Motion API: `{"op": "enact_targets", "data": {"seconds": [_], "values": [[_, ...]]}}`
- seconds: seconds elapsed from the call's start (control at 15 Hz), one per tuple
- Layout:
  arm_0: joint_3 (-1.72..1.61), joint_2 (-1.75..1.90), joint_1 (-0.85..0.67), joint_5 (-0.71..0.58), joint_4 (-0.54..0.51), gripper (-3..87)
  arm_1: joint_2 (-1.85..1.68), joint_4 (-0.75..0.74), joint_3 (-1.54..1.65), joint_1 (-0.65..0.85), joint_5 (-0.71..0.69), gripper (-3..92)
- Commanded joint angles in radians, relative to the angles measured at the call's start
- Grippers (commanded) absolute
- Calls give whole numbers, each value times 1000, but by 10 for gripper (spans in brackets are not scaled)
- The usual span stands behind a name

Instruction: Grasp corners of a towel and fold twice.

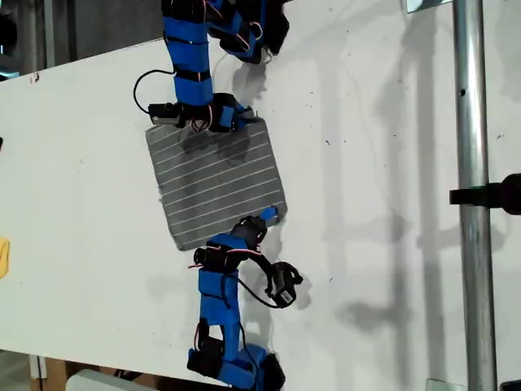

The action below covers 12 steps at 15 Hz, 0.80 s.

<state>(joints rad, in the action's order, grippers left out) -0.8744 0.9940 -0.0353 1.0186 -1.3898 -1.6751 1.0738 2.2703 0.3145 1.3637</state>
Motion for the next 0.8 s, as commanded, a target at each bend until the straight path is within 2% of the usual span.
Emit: {"op": "enact_targets", "data": {"seconds": [0.0,0.2,0.4,0.47,0.6,0.67,0.73], "values": [[51,-28,-35,-9,52,246,6,-12,-49,-20,6,-3],[55,-150,-34,15,92,245,6,-12,-49,-20,6,-3],[60,-221,-35,77,17,220,6,-12,-49,-20,5,-3],[61,-224,-38,91,-15,140,6,-12,-49,-20,5,-3],[61,-230,-46,81,-48,73,6,-12,-51,-20,5,-3],[54,-230,-54,95,-80,-29,3,-12,-51,-20,5,-3],[28,-222,-60,123,-118,-29,2,-12,-51,-23,6,-3]]}}
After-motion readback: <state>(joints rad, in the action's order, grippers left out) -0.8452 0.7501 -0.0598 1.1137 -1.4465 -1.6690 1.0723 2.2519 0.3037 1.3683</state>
